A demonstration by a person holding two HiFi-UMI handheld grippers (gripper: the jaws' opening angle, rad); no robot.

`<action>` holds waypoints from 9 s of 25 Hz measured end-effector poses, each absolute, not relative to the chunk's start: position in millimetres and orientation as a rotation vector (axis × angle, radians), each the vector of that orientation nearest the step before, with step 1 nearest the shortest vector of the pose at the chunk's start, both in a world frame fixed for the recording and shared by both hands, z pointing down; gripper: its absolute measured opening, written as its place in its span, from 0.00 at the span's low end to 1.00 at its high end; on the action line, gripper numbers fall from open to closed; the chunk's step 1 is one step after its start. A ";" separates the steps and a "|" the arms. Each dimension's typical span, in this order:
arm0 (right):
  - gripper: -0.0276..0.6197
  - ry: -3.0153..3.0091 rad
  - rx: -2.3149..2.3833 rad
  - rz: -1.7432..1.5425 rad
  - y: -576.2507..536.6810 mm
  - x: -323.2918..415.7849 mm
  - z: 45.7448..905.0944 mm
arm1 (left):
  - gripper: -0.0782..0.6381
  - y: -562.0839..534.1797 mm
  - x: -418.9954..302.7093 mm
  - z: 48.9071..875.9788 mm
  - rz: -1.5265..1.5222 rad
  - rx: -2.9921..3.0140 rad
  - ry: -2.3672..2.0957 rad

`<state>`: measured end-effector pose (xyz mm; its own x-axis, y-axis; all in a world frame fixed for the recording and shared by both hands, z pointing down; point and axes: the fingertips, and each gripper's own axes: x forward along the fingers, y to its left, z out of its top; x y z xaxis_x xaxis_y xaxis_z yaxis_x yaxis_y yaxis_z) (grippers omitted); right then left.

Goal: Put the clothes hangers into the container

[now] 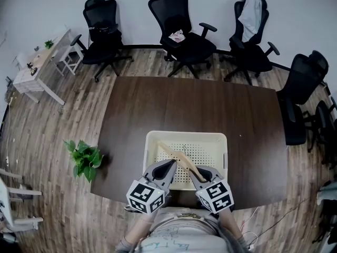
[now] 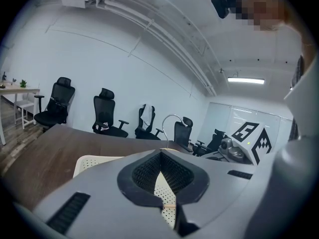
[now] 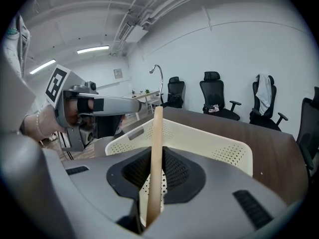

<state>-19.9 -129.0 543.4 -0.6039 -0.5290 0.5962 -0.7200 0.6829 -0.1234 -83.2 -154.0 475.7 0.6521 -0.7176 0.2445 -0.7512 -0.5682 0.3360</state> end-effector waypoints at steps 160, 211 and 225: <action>0.25 -1.923 1.209 0.448 -214.9 47.9 612.8 | 0.12 -171.2 -81.6 533.7 0.251 2.389 -1.087; 0.35 -1.714 1.206 0.313 -216.7 59.8 634.3 | 0.12 -177.1 -83.5 554.0 0.300 2.366 -1.052; 0.39 -1.772 1.221 0.369 -215.7 58.9 628.5 | 0.12 -176.4 -79.7 557.1 0.308 2.363 -1.048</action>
<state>58.9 -215.7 628.5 -0.0826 -0.5765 0.8129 -0.8532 0.4625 0.2413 -79.7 -176.4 557.1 0.6728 -0.6187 0.4056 -0.7398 -0.5575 0.3766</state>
